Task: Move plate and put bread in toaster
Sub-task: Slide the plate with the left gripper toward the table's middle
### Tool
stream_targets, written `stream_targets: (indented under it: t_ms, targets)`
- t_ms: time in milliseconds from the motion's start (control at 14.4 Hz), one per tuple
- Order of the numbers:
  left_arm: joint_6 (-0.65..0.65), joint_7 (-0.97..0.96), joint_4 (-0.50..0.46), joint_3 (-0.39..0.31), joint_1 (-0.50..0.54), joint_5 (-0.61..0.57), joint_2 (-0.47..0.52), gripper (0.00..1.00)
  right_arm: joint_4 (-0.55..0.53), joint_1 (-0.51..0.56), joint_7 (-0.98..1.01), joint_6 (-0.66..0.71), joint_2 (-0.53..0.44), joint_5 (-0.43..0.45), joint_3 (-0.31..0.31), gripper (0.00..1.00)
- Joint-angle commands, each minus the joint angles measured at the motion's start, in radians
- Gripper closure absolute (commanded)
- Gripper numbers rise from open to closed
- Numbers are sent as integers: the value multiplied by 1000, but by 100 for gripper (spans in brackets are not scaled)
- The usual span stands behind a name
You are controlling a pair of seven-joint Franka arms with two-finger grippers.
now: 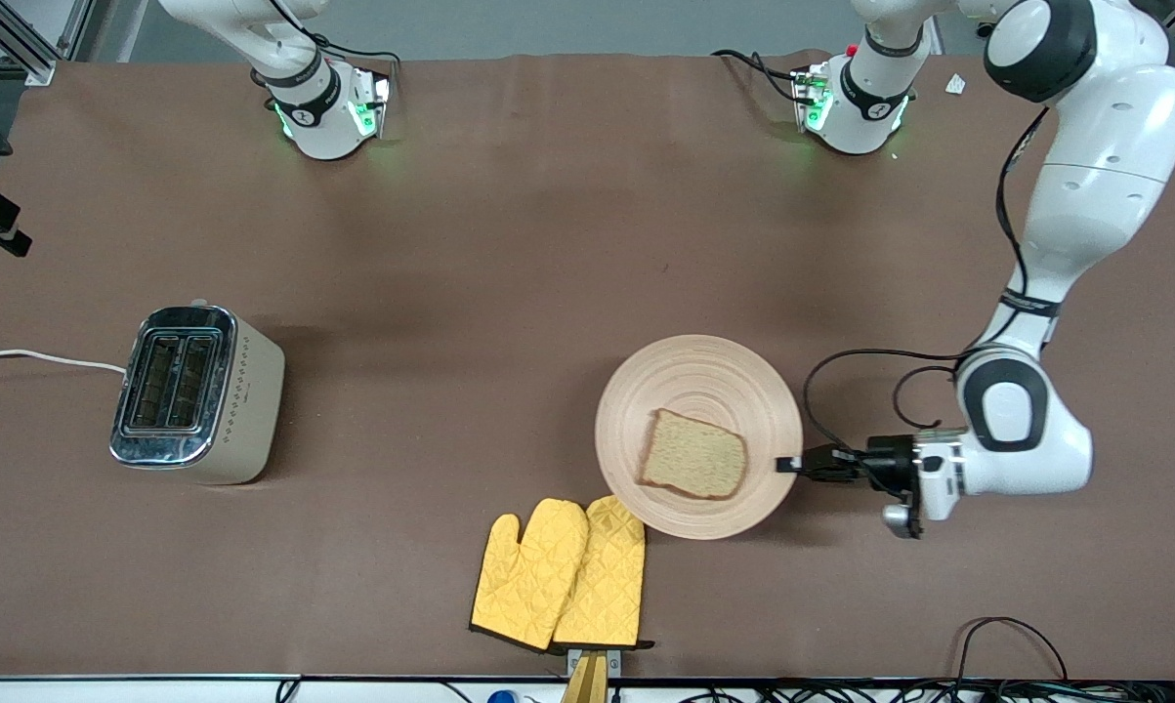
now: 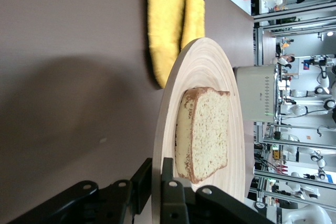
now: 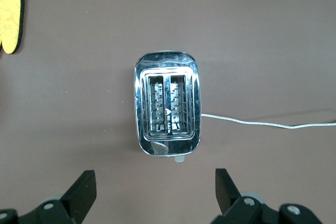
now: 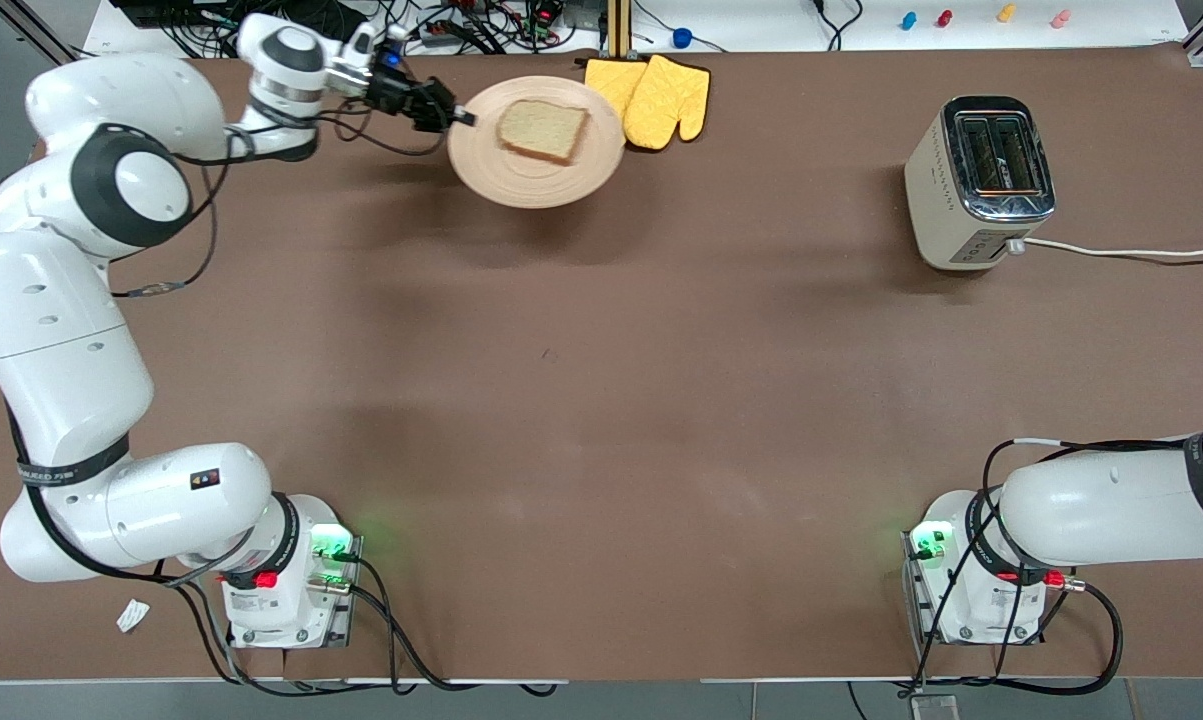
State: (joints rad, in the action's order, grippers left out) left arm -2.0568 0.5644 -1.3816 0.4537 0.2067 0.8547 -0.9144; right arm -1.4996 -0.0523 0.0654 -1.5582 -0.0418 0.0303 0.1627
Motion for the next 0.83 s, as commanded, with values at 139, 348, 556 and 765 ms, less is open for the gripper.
stream_targets:
  t_ms: [139,348,556,765]
  targets:
    - [-236,5,16,3,-215,142,-20,100,4,5,5,7,-4,-6,-8,0]
    - [-391,9,15,0,-352,268,-40,100,1,-8,-6,59,2,-6,-12,0]
    - [-566,11,9,0,-446,326,-57,100,-24,-29,-7,56,17,-7,-14,0]
    - [-653,11,7,0,-513,385,-63,100,-18,-49,13,67,75,-7,-14,0]
